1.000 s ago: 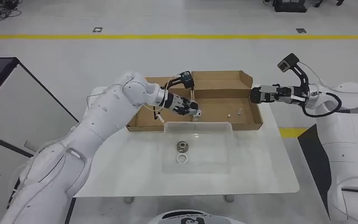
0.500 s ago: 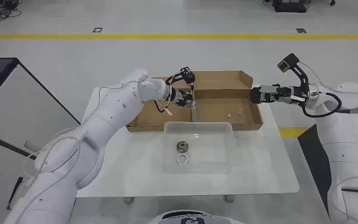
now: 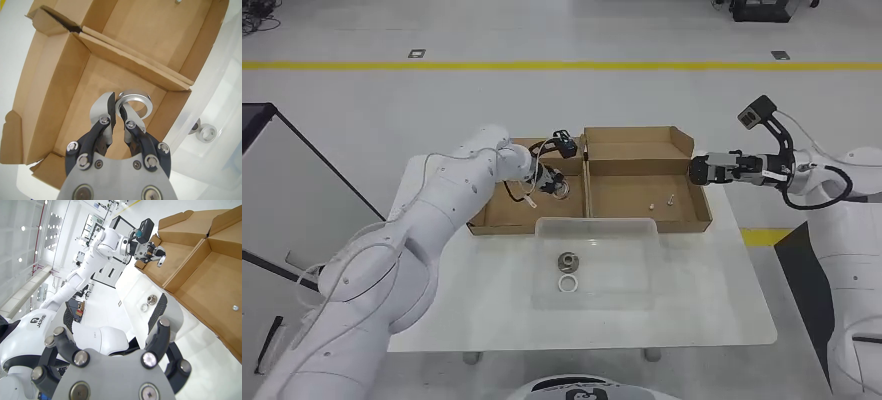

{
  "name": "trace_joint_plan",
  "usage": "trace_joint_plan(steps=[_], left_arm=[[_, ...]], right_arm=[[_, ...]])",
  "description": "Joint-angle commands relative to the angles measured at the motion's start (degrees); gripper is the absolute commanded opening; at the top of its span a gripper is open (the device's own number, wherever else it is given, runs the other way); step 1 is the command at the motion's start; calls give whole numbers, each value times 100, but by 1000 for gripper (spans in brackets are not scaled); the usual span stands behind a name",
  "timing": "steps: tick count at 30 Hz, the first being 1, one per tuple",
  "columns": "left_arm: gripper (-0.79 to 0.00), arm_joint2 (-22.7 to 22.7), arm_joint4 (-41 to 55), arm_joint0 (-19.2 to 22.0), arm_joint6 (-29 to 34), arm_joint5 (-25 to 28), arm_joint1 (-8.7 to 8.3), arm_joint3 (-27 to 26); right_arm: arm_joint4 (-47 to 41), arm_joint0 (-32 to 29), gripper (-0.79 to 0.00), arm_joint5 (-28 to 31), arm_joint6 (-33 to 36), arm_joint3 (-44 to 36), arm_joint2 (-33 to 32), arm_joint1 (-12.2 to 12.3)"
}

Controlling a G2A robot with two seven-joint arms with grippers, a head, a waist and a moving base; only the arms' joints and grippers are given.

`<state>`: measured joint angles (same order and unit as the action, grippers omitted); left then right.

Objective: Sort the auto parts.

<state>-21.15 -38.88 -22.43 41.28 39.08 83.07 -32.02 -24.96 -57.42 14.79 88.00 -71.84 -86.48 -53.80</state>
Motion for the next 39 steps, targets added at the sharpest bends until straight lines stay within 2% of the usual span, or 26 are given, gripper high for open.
trace_joint_plan(steps=[1, 9, 15, 28, 29, 30, 35, 39], left_arm=[[-785, 44, -124, -12, 17, -87, 43, 50], [-785, 219, -518, -150, 3, -323, 265, 262], [-785, 382, -1049, -163, -171, -721, 437, 474], [-785, 468, -1476, -192, -442, -850, 759, 983], [-745, 466, -1491, -191, -456, -838, 788, 1029], [-554, 463, -1496, -193, -461, -837, 802, 1056], [-508, 439, -1535, -200, -519, -813, 900, 1275], [-406, 408, -1550, -188, -580, -810, 958, 1408]], right_arm=[[-2, 0, 0, 0, 0, 0, 0, 0], [-2, 0, 0, 0, 0, 0, 0, 0], [-2, 0, 0, 0, 0, 0, 0, 0], [-2, 0, 0, 0, 0, 0, 0, 0], [-2, 0, 0, 0, 0, 0, 0, 0], [-2, 0, 0, 0, 0, 0, 0, 0], [-2, 0, 0, 0, 0, 0, 0, 0], [-2, 0, 0, 0, 0, 0, 0, 0]])
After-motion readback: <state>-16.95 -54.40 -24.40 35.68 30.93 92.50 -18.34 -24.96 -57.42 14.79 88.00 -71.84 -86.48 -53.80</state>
